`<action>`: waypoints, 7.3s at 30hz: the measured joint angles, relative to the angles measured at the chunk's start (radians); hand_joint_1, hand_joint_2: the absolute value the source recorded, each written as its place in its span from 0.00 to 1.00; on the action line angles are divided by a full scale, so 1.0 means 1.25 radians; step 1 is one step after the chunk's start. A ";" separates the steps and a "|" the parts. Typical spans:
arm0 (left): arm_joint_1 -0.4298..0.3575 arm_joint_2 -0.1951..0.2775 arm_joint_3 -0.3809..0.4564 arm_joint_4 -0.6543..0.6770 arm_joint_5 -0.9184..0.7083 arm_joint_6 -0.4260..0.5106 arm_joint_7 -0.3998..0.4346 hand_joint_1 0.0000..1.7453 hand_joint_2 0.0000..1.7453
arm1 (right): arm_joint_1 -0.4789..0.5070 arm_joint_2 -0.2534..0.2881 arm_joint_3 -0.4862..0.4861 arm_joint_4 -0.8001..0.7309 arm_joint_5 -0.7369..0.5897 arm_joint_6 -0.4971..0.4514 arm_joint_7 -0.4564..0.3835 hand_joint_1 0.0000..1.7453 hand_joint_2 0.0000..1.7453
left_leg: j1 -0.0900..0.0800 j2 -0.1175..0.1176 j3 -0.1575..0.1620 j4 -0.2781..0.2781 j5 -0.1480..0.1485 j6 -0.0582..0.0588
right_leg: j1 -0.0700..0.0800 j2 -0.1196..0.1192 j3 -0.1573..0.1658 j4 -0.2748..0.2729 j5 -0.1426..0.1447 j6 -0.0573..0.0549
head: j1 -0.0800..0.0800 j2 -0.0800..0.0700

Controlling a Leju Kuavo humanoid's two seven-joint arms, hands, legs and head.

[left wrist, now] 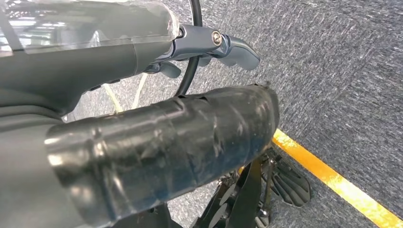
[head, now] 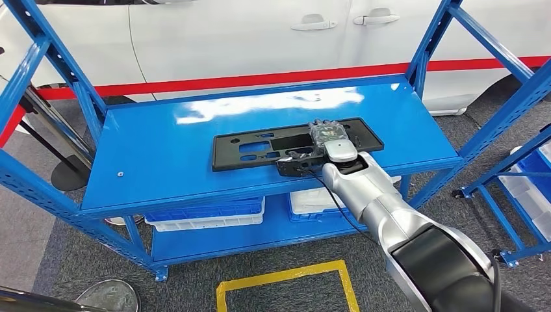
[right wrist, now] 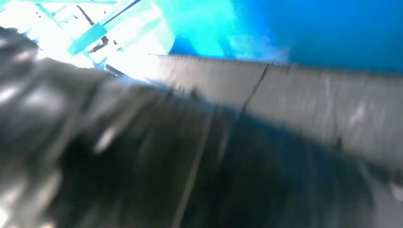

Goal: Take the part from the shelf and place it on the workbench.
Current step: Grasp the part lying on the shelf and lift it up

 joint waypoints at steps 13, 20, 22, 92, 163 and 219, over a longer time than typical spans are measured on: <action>0.000 0.007 0.007 0.000 -0.003 0.003 0.007 0.00 0.00 | -0.010 -0.012 0.000 -0.006 -0.011 0.000 -0.001 0.00 0.00 | 0.000 0.000 0.000 0.000 0.000 0.000 | 0.000 0.000 0.000 0.000 0.000 0.000 | 0.000 0.000; 0.000 0.009 0.007 0.000 -0.004 0.003 0.007 0.00 0.00 | -0.013 -0.018 0.000 -0.007 -0.013 0.000 -0.001 0.00 0.00 | 0.000 0.000 0.000 0.000 0.000 0.000 | 0.000 0.000 0.000 0.000 0.000 0.000 | 0.000 0.000; 0.000 0.010 0.007 0.000 -0.005 0.003 0.007 0.00 0.00 | -0.013 -0.019 0.000 -0.007 -0.013 0.000 -0.001 0.00 0.00 | 0.000 0.000 0.000 0.000 0.000 0.000 | 0.000 0.000 0.000 0.000 0.000 0.000 | 0.000 0.000; 0.001 0.022 0.012 0.000 -0.023 0.007 0.007 0.00 0.00 | 0.013 -0.062 0.021 -0.011 -0.033 0.047 -0.026 0.00 0.00 | 0.000 0.000 0.000 0.000 0.000 0.000 | 0.000 0.000 0.000 0.000 0.000 0.000 | 0.000 0.000; 0.001 0.016 0.046 0.000 -0.016 0.022 -0.041 0.00 0.00 | 0.031 -0.062 0.081 -0.010 -0.050 0.027 -0.014 0.50 1.00 | -0.003 0.003 0.024 -0.004 -0.018 0.001 | -0.005 -0.003 -0.024 0.001 0.027 0.003 | 0.000 0.000; 0.005 -0.012 0.049 0.000 -0.044 -0.027 -0.163 0.00 1.00 | -0.059 -0.206 0.066 -0.485 -0.047 -0.072 0.042 1.00 1.00 | -0.002 0.004 0.021 -0.004 -0.017 0.001 | -0.005 -0.002 -0.028 0.001 0.027 0.004 | 0.000 0.000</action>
